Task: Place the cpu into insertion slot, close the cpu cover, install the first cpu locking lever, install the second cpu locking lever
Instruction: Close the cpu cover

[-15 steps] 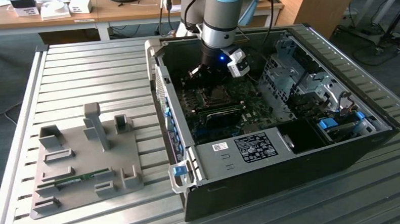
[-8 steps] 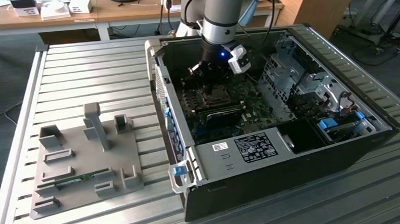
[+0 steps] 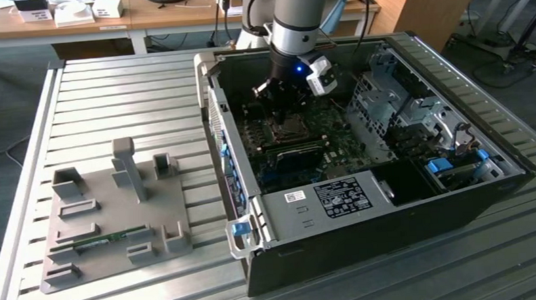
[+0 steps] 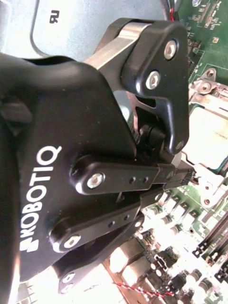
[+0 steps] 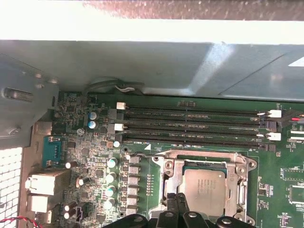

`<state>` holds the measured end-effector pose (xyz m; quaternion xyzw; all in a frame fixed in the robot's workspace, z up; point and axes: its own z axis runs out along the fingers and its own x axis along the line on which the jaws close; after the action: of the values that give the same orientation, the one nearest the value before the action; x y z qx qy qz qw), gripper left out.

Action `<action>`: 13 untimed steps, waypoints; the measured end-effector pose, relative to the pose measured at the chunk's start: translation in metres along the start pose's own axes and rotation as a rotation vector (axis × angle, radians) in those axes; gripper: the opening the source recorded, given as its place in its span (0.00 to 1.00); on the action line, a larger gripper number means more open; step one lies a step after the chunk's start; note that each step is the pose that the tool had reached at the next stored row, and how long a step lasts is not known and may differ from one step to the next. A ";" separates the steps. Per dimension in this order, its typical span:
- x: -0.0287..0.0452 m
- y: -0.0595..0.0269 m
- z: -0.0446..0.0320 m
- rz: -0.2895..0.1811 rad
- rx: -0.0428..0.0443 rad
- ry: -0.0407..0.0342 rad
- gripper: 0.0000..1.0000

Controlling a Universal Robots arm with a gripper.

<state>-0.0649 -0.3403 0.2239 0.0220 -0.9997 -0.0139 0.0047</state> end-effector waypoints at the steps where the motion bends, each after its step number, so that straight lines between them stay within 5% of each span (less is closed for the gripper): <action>1: 0.0000 0.0000 0.0000 0.000 0.0000 0.0000 0.11; 4: 0.0000 -0.0001 -0.0001 0.000 0.0002 -0.0017 0.11; 7: 0.0000 0.0000 0.0002 0.000 0.0005 -0.0118 0.11; 13: -0.0050 -0.0002 0.0001 0.002 0.0006 -0.0122 0.11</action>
<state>-0.0599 -0.3403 0.2238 0.0211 -0.9997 -0.0137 -0.0014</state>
